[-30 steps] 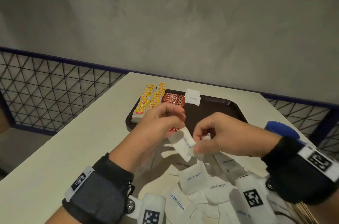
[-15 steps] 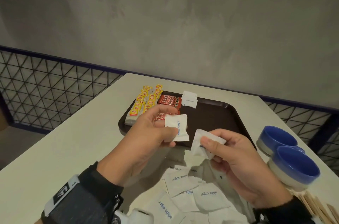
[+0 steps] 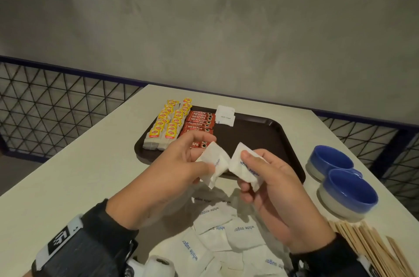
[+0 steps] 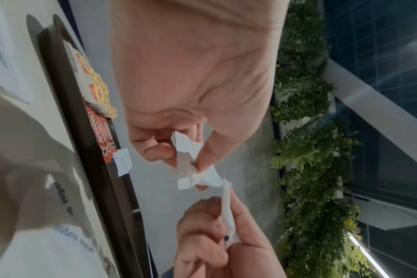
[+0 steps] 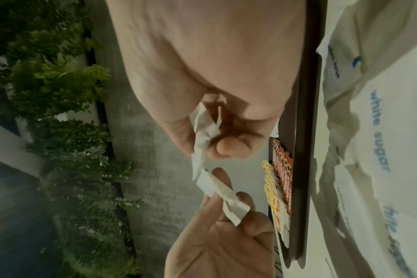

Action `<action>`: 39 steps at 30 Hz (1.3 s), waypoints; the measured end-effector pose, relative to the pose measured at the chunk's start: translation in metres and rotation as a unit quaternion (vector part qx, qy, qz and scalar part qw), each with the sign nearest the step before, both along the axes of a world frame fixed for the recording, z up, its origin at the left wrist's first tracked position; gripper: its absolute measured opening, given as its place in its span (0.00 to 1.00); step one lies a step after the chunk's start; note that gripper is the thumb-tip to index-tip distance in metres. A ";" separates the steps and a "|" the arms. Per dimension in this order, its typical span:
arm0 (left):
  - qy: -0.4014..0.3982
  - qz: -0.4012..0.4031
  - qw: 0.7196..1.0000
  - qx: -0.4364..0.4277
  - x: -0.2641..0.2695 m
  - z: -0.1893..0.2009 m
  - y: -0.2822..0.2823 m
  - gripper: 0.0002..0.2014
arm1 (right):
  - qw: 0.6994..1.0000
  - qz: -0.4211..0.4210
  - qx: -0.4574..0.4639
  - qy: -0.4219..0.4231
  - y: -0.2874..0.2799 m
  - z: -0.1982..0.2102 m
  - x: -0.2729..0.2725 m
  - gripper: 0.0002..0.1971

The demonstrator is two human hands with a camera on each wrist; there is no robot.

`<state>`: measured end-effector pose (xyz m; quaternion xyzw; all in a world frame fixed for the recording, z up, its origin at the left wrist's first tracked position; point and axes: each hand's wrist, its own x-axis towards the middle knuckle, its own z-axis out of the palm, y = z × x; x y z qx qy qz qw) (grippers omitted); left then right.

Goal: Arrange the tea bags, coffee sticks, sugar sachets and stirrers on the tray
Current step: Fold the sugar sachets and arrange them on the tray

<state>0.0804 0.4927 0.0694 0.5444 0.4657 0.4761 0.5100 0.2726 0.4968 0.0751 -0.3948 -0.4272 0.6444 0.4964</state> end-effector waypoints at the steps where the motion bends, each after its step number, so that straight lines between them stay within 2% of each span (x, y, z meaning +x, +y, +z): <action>1: -0.009 0.000 1.000 0.000 -0.001 0.000 0.001 0.24 | 1.000 -0.016 -0.012 -0.001 0.000 0.001 0.000 0.08; 3: -0.022 -0.015 1.000 0.008 0.000 0.001 0.000 0.19 | 0.999 -0.038 -0.011 -0.036 0.000 0.001 0.001 0.07; 5: -0.021 -0.047 0.998 0.024 0.003 0.002 -0.003 0.13 | 0.994 -0.050 0.012 -0.094 0.000 -0.001 0.001 0.10; 7: -0.025 -0.062 0.997 0.037 0.007 0.002 -0.007 0.15 | 0.991 -0.050 0.037 -0.118 -0.003 -0.002 -0.002 0.11; 9: -0.017 -0.055 0.997 0.052 0.011 0.002 -0.010 0.16 | 0.990 -0.043 0.054 -0.120 -0.007 -0.002 -0.005 0.05; 14: 0.014 -0.003 0.997 0.073 0.010 0.003 -0.009 0.20 | 0.988 -0.018 0.089 -0.126 -0.010 -0.003 -0.009 0.10; 17: 0.039 0.010 0.996 0.085 0.009 0.000 -0.008 0.20 | 0.984 0.005 0.105 -0.143 -0.012 -0.004 -0.014 0.21; 20: 0.077 0.011 0.993 0.094 0.010 -0.002 -0.008 0.21 | 0.984 0.010 0.101 -0.148 -0.011 -0.008 -0.015 0.18; 22: 0.065 0.008 0.994 0.092 0.011 -0.002 -0.007 0.19 | 0.986 0.030 0.087 -0.139 -0.010 -0.010 -0.016 0.22; 24: 0.041 0.014 0.996 0.080 0.011 -0.004 -0.006 0.15 | 0.989 0.053 0.063 -0.123 -0.010 -0.009 -0.015 0.19; 26: 0.053 0.062 0.995 0.062 0.010 -0.008 -0.002 0.22 | 0.989 0.061 0.052 -0.120 -0.011 -0.008 -0.013 0.18; 28: 0.045 0.093 0.994 0.046 0.011 -0.008 0.000 0.21 | 0.989 0.054 0.057 -0.125 -0.010 -0.008 -0.013 0.18; 31: -0.027 0.073 0.997 0.013 0.016 0.001 -0.003 0.02 | 0.990 0.032 0.071 -0.120 -0.010 -0.009 -0.015 0.20; 34: -0.071 0.040 0.997 0.000 0.016 0.002 -0.004 0.12 | 0.982 0.024 0.112 -0.151 -0.010 -0.011 -0.015 0.25; 36: -0.021 -0.001 0.999 0.026 0.014 0.003 -0.006 0.17 | 0.976 0.033 0.123 -0.177 -0.010 -0.011 -0.015 0.22; 39: 0.019 -0.007 0.999 0.042 0.016 0.001 -0.007 0.10 | 0.968 0.044 0.130 -0.211 -0.008 -0.013 -0.015 0.16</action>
